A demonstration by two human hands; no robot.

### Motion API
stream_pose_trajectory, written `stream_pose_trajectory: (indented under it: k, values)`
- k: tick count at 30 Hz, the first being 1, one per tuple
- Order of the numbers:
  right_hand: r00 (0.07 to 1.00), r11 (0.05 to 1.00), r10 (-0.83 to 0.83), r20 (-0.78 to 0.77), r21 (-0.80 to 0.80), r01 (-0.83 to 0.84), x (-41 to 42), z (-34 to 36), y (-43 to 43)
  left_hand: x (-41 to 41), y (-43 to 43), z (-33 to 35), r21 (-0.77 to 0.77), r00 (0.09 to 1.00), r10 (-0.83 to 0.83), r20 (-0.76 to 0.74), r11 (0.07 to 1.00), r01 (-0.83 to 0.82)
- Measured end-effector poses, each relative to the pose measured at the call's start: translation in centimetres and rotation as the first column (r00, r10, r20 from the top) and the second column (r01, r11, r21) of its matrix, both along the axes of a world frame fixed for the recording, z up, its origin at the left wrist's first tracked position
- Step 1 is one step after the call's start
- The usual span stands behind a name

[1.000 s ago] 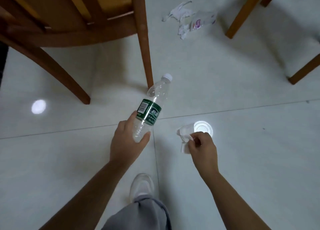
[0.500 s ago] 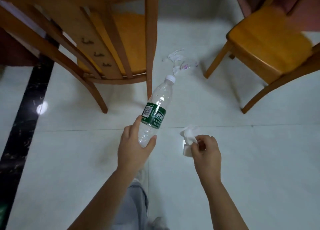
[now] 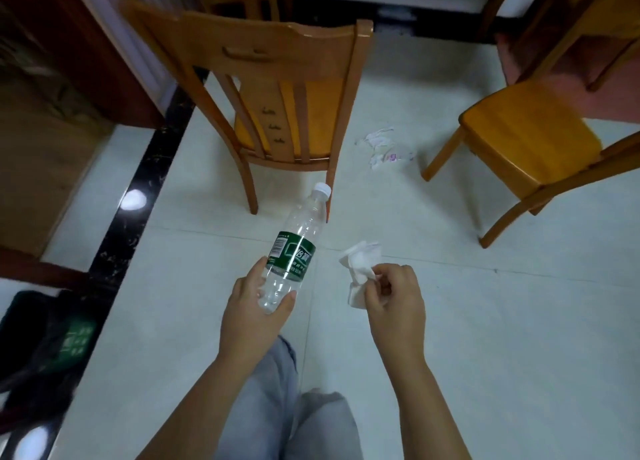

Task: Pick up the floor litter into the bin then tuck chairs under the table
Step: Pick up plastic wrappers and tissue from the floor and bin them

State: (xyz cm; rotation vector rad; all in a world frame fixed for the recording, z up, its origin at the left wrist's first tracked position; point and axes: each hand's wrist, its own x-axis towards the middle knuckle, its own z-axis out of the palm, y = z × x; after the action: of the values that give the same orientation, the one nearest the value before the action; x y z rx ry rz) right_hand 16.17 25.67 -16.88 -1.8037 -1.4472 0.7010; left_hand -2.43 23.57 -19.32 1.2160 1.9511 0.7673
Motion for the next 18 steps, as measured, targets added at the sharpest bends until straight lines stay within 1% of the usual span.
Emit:
stream_pose_trajectory:
  k: [4, 7, 9, 13, 15, 18]
  values:
    - [0.986, 0.987, 0.163, 0.043, -0.005, -0.163, -2.6, 2.4, -1.7, -3.0, -3.5, 3.1, 0.006, 0.995, 0.091, -0.027, 0.996, -0.091]
    - [0.951, 0.957, 0.289, 0.11, -0.015, -0.29, -4.6, 4.3, -2.4, -4.9, -6.0, 4.8, -0.013, 0.985, 0.167, -0.036, 0.986, -0.167]
    - [0.918, 0.93, 0.365, 0.154, -0.006, -0.368, -6.0, 5.4, -2.9, -5.9, -7.6, 5.6, -0.017, 0.973, 0.231, -0.001, 0.973, -0.231]
    - [0.849, 0.868, 0.487, 0.206, -0.003, -0.497, -9.3, 7.3, -4.5, -7.7, -10.6, 6.6, -0.06, 0.927, 0.357, 0.119, 0.934, -0.352]
    - [0.817, 0.839, 0.531, 0.223, -0.006, -0.544, -11.5, 8.0, -5.5, -9.2, -12.0, 6.9, -0.062, 0.904, 0.404, 0.138, 0.915, -0.399]
    - [0.767, 0.791, 0.596, 0.235, -0.007, -0.612, -15.4, 8.7, -6.9, -12.7, -14.2, 7.6, -0.023, 0.882, 0.449, 0.143, 0.892, -0.451]
